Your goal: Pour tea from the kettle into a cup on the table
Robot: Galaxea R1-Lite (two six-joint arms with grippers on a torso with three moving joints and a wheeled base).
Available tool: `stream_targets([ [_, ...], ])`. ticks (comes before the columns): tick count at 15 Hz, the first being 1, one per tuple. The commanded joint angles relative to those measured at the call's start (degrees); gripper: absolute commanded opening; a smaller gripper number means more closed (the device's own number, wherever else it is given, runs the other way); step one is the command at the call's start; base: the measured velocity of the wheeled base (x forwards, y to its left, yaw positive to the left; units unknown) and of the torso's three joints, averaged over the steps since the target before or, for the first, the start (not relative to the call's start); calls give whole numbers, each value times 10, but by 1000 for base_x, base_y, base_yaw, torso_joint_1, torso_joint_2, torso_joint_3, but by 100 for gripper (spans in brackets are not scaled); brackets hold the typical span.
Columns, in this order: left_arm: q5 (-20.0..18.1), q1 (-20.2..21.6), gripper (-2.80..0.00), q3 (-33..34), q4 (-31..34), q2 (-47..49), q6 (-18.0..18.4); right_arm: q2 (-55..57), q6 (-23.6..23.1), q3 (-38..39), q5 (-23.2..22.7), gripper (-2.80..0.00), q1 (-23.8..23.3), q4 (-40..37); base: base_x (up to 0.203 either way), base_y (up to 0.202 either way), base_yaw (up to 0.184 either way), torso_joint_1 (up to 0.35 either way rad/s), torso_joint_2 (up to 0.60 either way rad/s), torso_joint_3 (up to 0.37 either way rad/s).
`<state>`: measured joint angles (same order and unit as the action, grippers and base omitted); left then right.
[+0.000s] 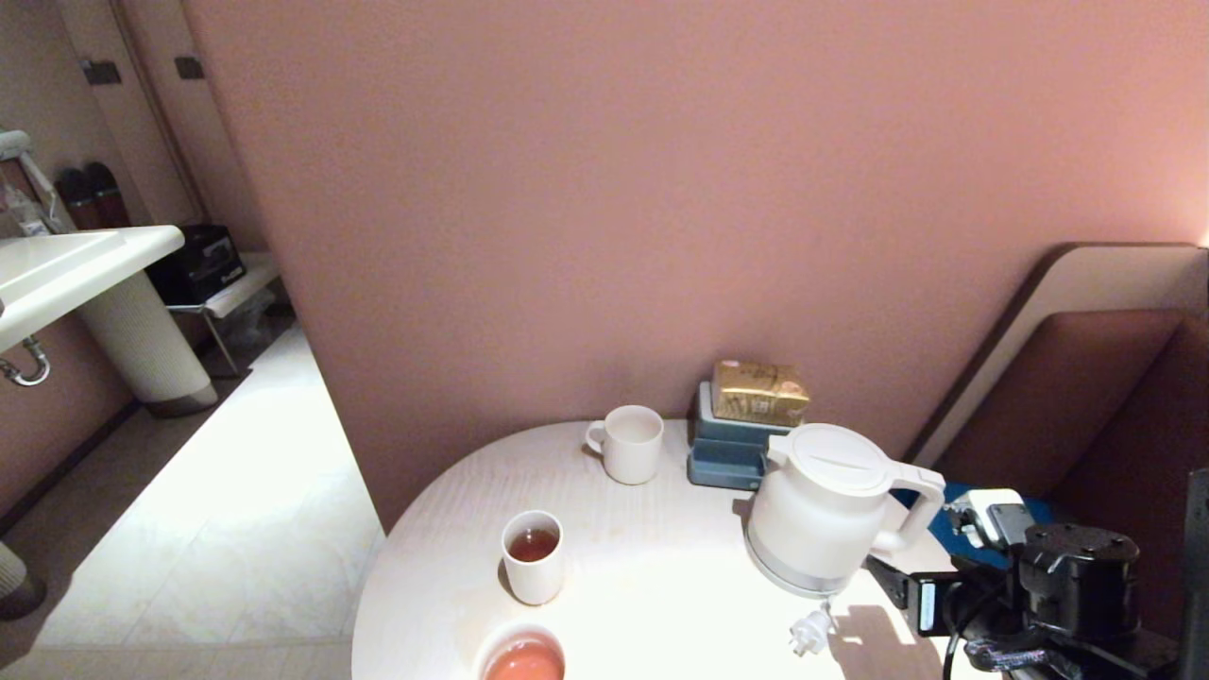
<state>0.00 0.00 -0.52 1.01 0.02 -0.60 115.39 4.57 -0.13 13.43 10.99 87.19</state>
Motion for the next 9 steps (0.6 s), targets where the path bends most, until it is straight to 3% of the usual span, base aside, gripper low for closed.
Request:
stream_targets([
  [1,0,0,-280,0,0,1,0,-24,-2,1,5,0,3,26,0,0,0,0,0,0],
  [9,0,0,-280,0,0,0,0,-96,-18,1,11,0,13,22,0,0,0,0,0,0],
])
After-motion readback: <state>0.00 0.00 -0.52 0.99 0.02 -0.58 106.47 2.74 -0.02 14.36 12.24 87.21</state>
